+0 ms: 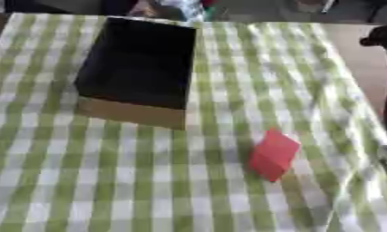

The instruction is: Pick up objects on the table and place them in the box.

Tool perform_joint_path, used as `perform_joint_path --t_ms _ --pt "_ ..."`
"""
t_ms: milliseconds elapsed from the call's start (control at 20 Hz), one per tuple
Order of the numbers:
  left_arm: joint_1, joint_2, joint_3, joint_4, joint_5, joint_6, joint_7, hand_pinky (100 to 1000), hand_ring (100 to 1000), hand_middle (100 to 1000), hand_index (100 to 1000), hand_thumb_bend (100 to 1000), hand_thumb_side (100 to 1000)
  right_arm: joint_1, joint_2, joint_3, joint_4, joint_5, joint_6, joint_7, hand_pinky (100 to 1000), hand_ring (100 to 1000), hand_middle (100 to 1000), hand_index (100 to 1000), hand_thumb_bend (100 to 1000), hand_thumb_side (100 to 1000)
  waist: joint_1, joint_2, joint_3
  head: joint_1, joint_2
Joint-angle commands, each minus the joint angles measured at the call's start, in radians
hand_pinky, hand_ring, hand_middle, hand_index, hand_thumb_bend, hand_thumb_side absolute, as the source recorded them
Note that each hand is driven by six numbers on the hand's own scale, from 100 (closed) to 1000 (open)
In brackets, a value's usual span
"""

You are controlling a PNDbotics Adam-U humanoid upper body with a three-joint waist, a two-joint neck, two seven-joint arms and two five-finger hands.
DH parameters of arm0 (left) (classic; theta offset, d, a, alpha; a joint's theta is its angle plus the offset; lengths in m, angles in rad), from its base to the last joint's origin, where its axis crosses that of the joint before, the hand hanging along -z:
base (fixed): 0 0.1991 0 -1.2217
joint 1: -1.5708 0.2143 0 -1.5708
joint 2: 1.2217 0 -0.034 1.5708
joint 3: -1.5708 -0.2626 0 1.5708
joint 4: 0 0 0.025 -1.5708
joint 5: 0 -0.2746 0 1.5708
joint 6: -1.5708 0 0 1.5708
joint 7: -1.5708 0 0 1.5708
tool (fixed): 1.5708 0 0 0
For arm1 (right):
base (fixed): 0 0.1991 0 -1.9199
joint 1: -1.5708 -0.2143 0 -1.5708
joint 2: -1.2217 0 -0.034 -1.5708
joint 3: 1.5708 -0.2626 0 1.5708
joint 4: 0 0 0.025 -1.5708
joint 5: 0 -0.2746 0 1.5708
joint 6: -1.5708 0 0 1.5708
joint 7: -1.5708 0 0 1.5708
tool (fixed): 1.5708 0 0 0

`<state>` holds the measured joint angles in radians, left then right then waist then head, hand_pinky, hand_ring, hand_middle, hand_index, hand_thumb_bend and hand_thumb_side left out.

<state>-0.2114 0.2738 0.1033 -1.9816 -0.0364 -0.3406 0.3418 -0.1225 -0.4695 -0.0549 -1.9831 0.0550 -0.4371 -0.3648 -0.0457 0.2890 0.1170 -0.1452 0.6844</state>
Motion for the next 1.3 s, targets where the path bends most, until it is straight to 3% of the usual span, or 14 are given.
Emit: perform_joint_path --t_ms 50,350,550,750,1000,1300 --pt "-0.003 0.02 0.003 -0.018 0.006 0.002 -0.002 799 528 661 742 237 741 -0.003 -0.013 -0.006 -0.017 -0.007 -0.003 0.006 815 643 643 843 100 852 0.001 -0.026 0.001 -0.002 0.011" --pt "-0.001 0.019 0.002 -0.018 0.006 0.003 -0.003 800 530 661 742 236 742 -0.003 -0.014 -0.005 -0.017 -0.005 0.002 0.009 816 646 647 845 100 857 0.002 -0.027 0.001 -0.009 0.018" --pt "0.001 0.02 0.001 -0.018 0.007 0.004 -0.005 799 531 661 742 237 742 -0.007 -0.043 -0.009 -0.017 0.05 0.021 0.007 807 661 666 854 100 874 0.002 -0.031 -0.001 -0.012 0.018" --pt "0.004 0.021 -0.001 -0.018 0.007 0.006 -0.007 799 531 661 742 236 743 -0.005 -0.122 0.006 -0.017 0.186 0.083 0.042 787 686 699 868 100 879 0.0 -0.034 0.0 -0.013 0.016" --pt "0.009 0.024 -0.007 -0.018 0.009 0.008 -0.013 800 532 662 742 235 744 0.008 -0.266 0.06 -0.017 0.401 0.12 0.155 791 740 760 910 100 954 -0.004 -0.039 0.002 -0.015 0.019" --pt "0.012 0.025 -0.011 -0.018 0.012 0.01 -0.019 800 532 663 741 234 744 0.012 -0.373 0.114 -0.017 0.492 0.133 0.242 797 766 780 913 100 967 -0.006 -0.043 0.005 -0.017 0.023"
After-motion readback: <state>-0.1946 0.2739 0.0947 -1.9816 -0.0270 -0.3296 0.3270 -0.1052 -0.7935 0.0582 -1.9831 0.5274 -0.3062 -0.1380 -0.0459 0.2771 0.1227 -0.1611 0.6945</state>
